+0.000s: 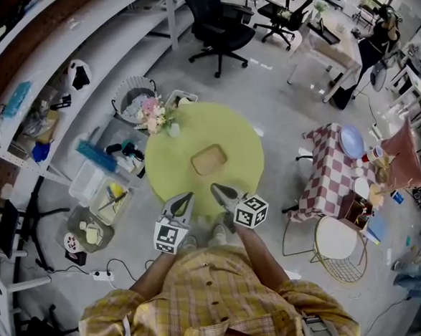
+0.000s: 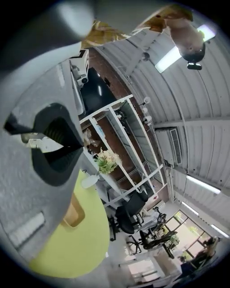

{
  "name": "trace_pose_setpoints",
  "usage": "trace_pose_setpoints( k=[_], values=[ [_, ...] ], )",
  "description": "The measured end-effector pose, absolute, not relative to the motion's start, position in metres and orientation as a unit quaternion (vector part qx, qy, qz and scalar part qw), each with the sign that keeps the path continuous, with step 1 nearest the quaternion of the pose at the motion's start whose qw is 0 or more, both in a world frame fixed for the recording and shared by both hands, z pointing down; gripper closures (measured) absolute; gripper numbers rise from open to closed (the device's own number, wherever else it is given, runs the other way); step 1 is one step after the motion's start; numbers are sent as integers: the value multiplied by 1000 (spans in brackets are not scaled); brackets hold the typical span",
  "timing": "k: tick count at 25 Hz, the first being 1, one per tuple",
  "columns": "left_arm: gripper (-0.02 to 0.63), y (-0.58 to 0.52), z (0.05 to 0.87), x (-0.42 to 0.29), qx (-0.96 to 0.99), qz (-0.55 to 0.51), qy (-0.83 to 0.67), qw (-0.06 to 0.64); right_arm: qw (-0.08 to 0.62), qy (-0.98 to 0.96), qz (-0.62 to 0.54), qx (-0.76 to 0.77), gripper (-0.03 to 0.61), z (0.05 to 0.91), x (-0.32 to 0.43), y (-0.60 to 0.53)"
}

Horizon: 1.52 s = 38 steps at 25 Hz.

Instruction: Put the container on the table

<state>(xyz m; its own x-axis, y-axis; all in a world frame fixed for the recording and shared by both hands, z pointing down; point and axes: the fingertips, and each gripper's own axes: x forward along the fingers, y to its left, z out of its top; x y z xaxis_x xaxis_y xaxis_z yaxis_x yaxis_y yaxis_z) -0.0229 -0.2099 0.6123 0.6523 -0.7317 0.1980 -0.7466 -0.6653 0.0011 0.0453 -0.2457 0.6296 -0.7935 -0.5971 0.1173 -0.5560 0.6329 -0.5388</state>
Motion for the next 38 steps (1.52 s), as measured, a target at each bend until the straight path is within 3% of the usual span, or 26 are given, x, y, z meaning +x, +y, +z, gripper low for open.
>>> trace_pose_setpoints(
  k=[18,38],
  values=[
    [609,-213,607,-29,910,83,-405,42,-7,925,-180,-336,580,601,38,-242],
    [609,-215,609,-30,911,80,-402,42,-18,914,-170,-368,580,608,51,-238]
  ],
)
